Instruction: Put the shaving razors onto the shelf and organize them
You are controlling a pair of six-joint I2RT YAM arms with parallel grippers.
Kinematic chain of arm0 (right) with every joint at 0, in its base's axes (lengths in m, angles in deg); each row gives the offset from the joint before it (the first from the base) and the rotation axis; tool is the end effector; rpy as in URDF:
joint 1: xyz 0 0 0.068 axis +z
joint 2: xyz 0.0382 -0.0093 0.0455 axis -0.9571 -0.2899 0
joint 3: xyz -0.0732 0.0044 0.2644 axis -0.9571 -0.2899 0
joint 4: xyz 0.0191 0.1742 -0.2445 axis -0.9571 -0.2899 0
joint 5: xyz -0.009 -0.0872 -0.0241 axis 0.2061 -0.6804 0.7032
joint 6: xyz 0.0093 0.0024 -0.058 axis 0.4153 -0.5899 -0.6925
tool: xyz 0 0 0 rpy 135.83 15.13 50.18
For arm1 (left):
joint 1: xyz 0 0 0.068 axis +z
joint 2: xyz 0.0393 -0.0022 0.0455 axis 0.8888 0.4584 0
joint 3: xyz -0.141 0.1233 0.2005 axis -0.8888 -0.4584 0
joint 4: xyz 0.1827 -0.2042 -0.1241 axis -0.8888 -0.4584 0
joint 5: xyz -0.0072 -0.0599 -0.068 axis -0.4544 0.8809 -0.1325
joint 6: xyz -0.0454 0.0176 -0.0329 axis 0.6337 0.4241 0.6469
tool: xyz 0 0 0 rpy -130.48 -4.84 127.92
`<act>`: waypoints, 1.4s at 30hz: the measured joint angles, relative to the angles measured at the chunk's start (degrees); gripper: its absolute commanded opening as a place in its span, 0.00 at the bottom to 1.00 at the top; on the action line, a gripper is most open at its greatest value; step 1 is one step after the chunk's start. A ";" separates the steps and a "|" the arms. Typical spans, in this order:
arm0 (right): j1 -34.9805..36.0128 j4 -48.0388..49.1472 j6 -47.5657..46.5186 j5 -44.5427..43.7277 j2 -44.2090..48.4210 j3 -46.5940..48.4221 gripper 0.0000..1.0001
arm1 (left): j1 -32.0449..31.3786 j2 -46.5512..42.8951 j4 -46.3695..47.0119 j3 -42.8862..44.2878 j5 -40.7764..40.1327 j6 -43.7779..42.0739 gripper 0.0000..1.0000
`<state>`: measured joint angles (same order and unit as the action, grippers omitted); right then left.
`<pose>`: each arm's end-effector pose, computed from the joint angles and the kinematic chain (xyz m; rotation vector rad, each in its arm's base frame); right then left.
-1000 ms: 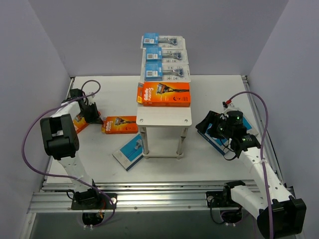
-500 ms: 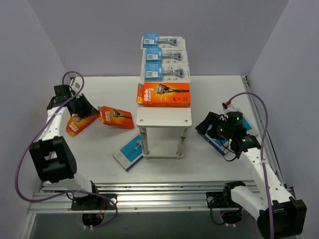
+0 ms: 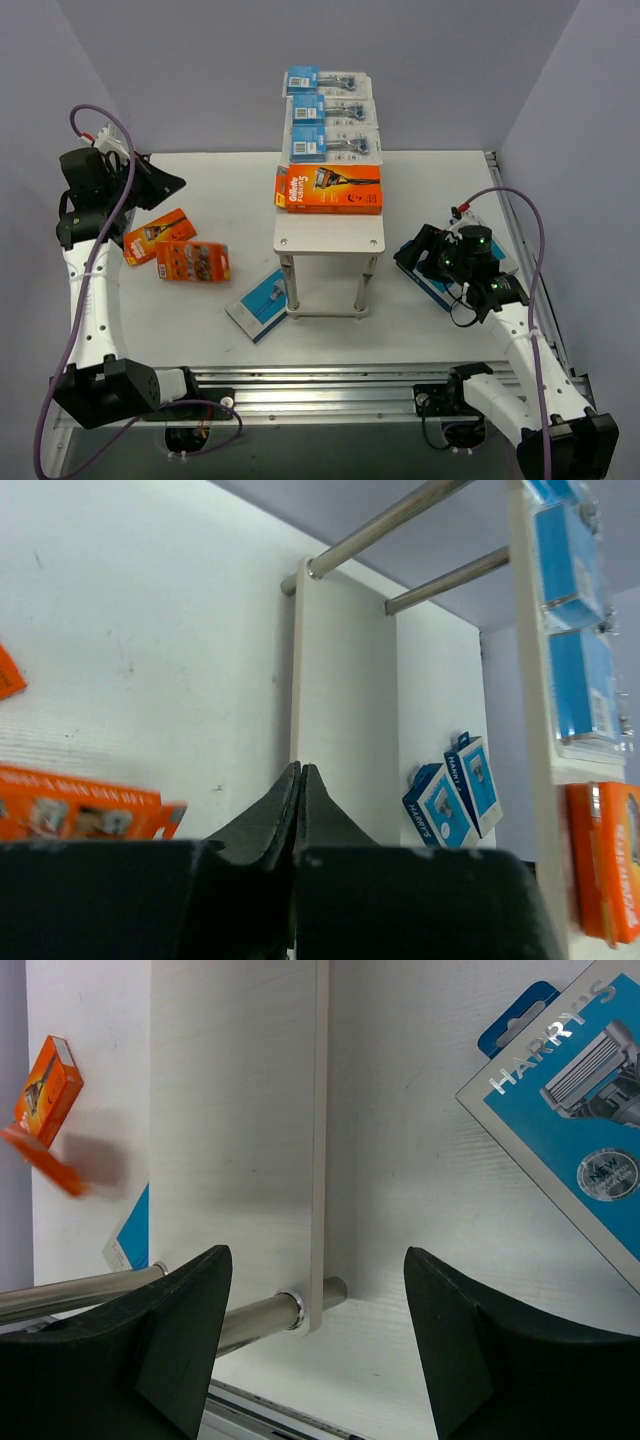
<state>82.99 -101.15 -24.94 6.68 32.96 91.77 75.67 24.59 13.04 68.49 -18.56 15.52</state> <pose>0.2474 0.0575 0.2861 0.1342 2.0088 0.7991 0.3187 0.0510 0.4153 -0.4415 1.9780 -0.7481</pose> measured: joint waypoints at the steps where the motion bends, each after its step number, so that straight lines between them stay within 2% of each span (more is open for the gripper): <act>1: 0.00 -0.17 0.35 0.00 0.59 0.00 0.65 | 0.00 -0.44 -0.42 1.01 0.00 0.31 0.02; 7: 0.00 -1.33 2.08 0.02 3.87 -0.11 0.65 | 0.00 -3.65 -1.73 3.02 0.07 1.51 0.03; 11: 0.00 -2.47 2.29 0.02 5.95 -0.44 0.65 | -0.39 -4.81 -2.29 1.99 -0.17 -0.96 0.23; 12: 0.00 -2.67 2.36 0.02 6.32 -0.70 0.65 | -0.79 -4.96 -2.32 1.03 -0.57 -1.66 0.34; 16: 0.00 -2.60 2.73 0.04 6.62 -2.60 0.65 | -3.02 -4.13 -4.72 -3.26 -4.61 -5.14 0.47; 24: 0.00 0.76 3.54 1.57 3.91 -7.93 0.65 | -3.39 1.29 -7.19 -6.99 -13.84 -8.20 0.53; 33: 0.00 8.44 3.02 4.11 -3.21 -10.21 0.65 | 6.75 8.20 -4.63 -6.84 -23.26 -11.26 0.54; 42: -0.46 16.31 1.73 7.02 -9.01 -11.91 0.66 | 7.56 19.69 -2.84 -3.37 -37.99 -18.08 0.56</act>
<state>82.54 -84.85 -23.22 13.70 23.95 79.86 83.23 44.28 10.20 65.12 -56.55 -2.56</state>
